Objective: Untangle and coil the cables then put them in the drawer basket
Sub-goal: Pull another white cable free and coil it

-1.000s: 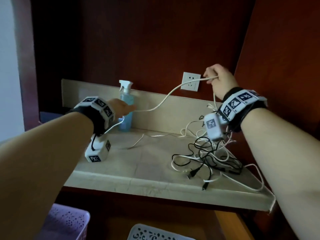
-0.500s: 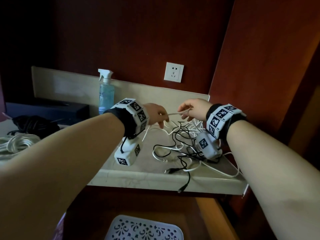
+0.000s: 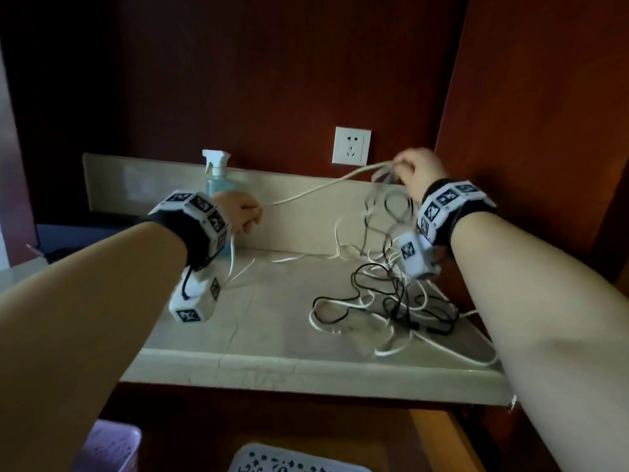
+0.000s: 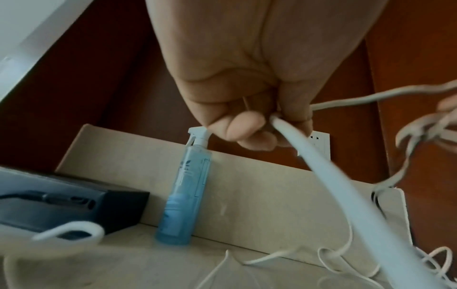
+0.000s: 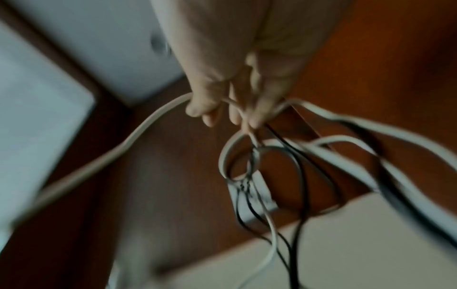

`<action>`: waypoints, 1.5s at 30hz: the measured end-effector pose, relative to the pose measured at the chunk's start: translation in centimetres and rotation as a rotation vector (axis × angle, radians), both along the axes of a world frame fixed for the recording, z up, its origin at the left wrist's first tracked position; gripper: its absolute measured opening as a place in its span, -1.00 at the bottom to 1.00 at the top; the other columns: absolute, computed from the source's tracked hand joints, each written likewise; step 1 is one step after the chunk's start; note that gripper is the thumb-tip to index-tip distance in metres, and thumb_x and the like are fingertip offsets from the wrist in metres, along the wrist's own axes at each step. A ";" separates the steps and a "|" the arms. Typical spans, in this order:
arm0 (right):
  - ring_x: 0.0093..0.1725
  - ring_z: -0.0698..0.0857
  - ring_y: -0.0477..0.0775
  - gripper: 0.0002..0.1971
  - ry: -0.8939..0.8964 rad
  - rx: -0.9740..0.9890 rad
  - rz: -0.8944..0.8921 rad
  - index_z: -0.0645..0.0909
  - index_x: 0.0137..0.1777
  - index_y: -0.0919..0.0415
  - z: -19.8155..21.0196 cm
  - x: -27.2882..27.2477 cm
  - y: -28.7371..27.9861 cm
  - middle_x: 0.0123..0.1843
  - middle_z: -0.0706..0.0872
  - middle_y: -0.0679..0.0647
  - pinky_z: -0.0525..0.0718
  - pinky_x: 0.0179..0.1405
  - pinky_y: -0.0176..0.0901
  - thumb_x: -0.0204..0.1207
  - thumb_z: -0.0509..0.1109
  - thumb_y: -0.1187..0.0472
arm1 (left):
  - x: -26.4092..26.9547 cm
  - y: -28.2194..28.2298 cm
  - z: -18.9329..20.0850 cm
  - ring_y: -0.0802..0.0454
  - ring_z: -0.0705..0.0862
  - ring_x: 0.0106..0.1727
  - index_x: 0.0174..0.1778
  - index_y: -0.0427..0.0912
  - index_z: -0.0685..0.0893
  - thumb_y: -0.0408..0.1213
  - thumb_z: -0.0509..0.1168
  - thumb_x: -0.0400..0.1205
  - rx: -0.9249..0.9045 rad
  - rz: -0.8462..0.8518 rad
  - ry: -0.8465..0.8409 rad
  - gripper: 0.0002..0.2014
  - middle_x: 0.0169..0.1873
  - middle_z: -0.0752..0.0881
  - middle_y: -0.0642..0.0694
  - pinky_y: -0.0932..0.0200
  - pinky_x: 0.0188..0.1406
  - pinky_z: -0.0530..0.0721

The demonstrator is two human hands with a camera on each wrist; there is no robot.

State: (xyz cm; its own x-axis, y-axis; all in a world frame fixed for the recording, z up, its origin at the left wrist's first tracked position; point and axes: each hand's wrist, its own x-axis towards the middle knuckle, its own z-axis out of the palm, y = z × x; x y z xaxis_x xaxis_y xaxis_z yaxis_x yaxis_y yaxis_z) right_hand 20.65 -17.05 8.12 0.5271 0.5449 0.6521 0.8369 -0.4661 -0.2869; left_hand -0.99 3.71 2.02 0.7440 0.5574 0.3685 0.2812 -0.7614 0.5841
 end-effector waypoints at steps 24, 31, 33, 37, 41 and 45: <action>-0.08 0.68 0.03 -0.71 0.000 -0.495 0.050 0.67 -0.09 0.15 -3.1 -1.4 1.2 -0.16 0.75 0.00 0.52 -0.10 -0.18 0.66 0.16 0.04 | 0.8 -3.1 1.0 -0.09 0.63 0.25 0.28 -0.12 0.61 -0.22 0.37 0.55 0.416 0.234 0.663 -0.63 0.22 0.65 -0.08 0.17 0.18 0.60; -0.27 0.65 -0.11 -0.74 -0.023 -0.454 0.209 0.63 -0.22 0.00 -2.3 -2.7 1.3 -0.39 0.68 -0.14 0.52 -0.24 -0.22 0.63 0.20 0.01 | 6.9 -8.9 1.5 -0.16 0.56 0.14 0.42 -0.05 0.44 0.06 0.13 0.69 0.307 0.130 0.368 -0.57 0.35 0.44 -0.20 0.03 0.23 0.51; -0.31 0.62 -0.14 -0.76 -0.023 -0.461 0.227 0.63 -0.21 0.02 -2.4 -2.4 0.5 -0.38 0.68 -0.14 0.50 -0.25 -0.22 0.63 0.21 0.03 | 7.0 -8.5 1.2 -0.03 0.52 -0.11 0.14 -0.08 0.59 -0.02 0.05 0.74 0.283 0.056 0.339 -0.72 0.15 0.52 -0.14 0.13 -0.02 0.50; -0.18 0.61 0.00 -0.85 -0.131 -0.637 0.024 0.63 -0.05 0.06 -3.3 -1.3 -0.2 -0.17 0.69 -0.03 0.49 -0.21 -0.20 0.59 0.25 0.07 | 6.8 -7.9 1.2 0.09 0.43 -0.40 -0.33 -0.10 0.49 -0.15 0.09 0.75 -0.016 -0.227 0.079 -0.69 -0.37 0.54 -0.01 0.22 -0.33 0.43; -0.01 0.63 0.18 -0.82 -0.215 -0.610 -0.215 0.61 -0.08 0.06 -3.2 0.7 0.3 0.04 0.71 0.11 0.58 -0.02 -0.09 0.61 0.16 0.16 | 5.1 -7.6 2.9 0.09 0.30 -0.46 -0.46 -0.15 0.40 -0.28 0.15 0.73 -0.260 -0.355 -0.144 -0.62 -0.56 0.40 0.02 0.27 -0.40 0.29; 0.29 0.56 0.31 -0.67 -0.057 -0.458 -0.306 0.52 0.32 0.32 -0.4 2.1 -0.1 0.32 0.58 0.33 0.50 0.19 -0.01 0.71 0.03 0.23 | 2.9 -4.3 3.9 0.13 0.32 -0.57 -0.52 -0.13 0.38 -0.19 0.19 0.71 -0.250 -0.232 -0.245 -0.57 -0.66 0.39 0.09 0.24 -0.43 0.30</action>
State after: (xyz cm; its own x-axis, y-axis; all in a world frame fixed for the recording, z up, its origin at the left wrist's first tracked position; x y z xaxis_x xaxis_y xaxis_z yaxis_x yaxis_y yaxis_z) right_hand 22.73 -17.12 7.71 0.6771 0.6067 0.4166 0.6516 -0.7573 0.0439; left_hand 1.90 -0.61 5.95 0.7676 0.4798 0.4249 -0.0515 -0.6146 0.7871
